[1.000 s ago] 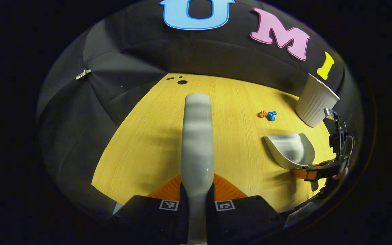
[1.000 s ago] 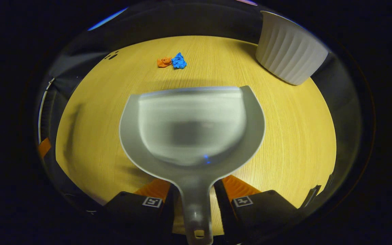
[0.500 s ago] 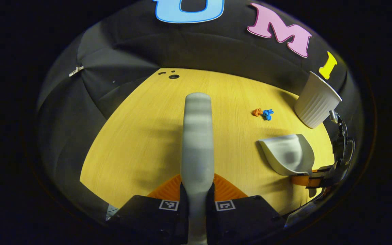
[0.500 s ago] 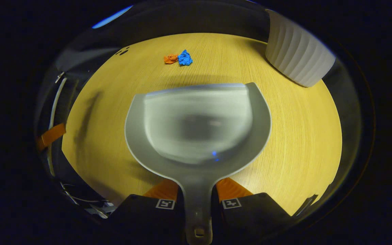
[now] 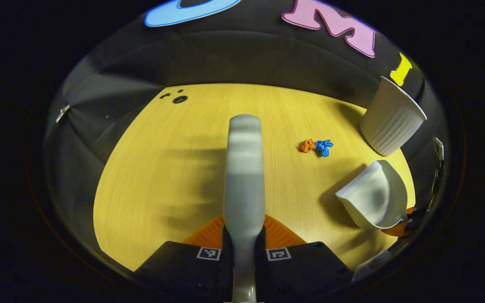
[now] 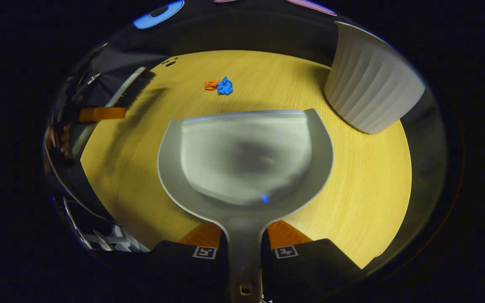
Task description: Pick up the small broom and dustpan from the desktop, sweep the trash into the dustpan with the broom, and then empty the trash into the garbage bin.
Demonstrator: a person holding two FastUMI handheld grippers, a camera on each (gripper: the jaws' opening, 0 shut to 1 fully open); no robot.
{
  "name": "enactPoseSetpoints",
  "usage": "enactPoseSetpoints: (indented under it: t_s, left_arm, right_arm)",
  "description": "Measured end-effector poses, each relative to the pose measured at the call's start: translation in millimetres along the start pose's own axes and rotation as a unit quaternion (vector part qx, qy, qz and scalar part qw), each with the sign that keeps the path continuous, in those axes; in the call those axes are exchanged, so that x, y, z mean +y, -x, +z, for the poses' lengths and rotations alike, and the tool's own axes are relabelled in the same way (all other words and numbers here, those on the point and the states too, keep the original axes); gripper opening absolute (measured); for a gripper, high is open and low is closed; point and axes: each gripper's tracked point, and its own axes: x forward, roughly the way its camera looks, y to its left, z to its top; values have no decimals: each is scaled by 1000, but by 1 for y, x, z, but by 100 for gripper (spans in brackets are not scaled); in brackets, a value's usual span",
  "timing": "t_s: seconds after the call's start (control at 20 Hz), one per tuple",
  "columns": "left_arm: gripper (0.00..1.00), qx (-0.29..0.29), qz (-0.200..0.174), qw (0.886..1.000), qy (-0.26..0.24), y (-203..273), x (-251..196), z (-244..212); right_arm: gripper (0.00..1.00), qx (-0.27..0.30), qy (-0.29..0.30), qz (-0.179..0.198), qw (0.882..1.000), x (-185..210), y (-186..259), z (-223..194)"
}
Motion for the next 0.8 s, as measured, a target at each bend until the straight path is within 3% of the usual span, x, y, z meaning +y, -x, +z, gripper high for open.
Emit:
enactPoseSetpoints:
  t_s: [0.15,0.2,0.3,0.5,0.65,0.8]
  left_arm:
    - [25,12,-3,999,-32,-30,-9,28]
    - [25,16,0,999,-50,-40,-11,39]
    - [25,32,0,995,-99,-57,-15,53]
    - [25,64,-7,972,-227,-89,-30,69]
    - [25,75,-21,956,-283,-105,-46,75]
    - [25,86,-59,938,-332,-116,-67,73]
  right_arm:
    - [39,-3,42,0,999,-23,4,0]
    - [35,-2,47,1,999,-27,5,-1]
    - [35,2,46,5,999,-35,6,-5]
    - [35,6,56,11,998,-43,1,-12]
    - [35,18,62,16,998,-43,-3,-21]
    - [35,24,80,18,996,-45,-7,-25]
